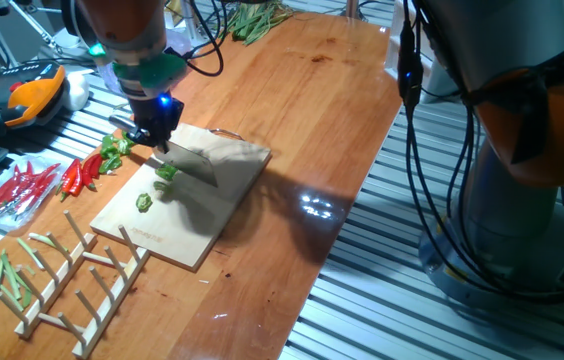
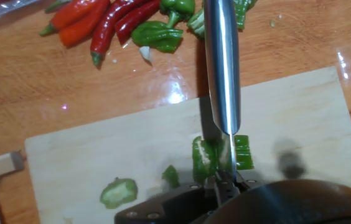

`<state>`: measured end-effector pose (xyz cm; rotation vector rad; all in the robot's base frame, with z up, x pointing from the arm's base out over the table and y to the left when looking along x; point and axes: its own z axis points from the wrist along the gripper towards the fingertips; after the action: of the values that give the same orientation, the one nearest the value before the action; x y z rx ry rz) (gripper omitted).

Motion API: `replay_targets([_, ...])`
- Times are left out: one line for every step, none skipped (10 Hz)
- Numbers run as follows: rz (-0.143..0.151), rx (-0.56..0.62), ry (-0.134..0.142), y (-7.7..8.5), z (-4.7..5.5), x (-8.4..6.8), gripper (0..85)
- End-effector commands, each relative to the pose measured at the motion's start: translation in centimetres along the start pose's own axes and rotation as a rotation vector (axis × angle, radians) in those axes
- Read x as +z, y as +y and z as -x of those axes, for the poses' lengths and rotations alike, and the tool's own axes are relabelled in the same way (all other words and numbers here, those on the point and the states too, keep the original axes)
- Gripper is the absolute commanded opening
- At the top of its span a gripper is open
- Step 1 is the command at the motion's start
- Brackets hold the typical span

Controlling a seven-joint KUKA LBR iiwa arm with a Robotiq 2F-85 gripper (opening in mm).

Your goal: Chop the chili peppers

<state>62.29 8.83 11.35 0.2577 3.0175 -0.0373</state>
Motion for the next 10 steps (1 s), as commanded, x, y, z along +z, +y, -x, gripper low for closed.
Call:
replay_targets([0.003, -0.008, -0.002, 0.4, -0.1, -0.3, 0.0])
replay_targets([0.021, -0.014, 0.001, 0.8, -0.2, -0.7, 0.0])
replay_targets([0.028, -0.018, 0.01, 1.2, -0.5, -1.1, 0.0])
replay_targets([0.034, -0.014, 0.022, 1.7, -1.1, -1.5, 0.0])
replay_targets([0.036, 0.0, 0.028, 2.3, -1.8, -1.8, 0.0])
replay_targets([0.036, 0.011, 0.031, 2.8, -2.5, -2.1, 0.0])
replay_targets([0.043, 0.013, 0.032, 3.0, -2.9, -2.2, 0.0])
replay_targets([0.058, 0.014, 0.036, 3.1, -3.1, -2.3, 0.0])
replay_targets([0.061, 0.018, 0.039, 3.4, -3.5, -2.4, 0.0])
replay_targets([0.06, 0.027, 0.04, 3.7, -3.8, -2.4, 0.0])
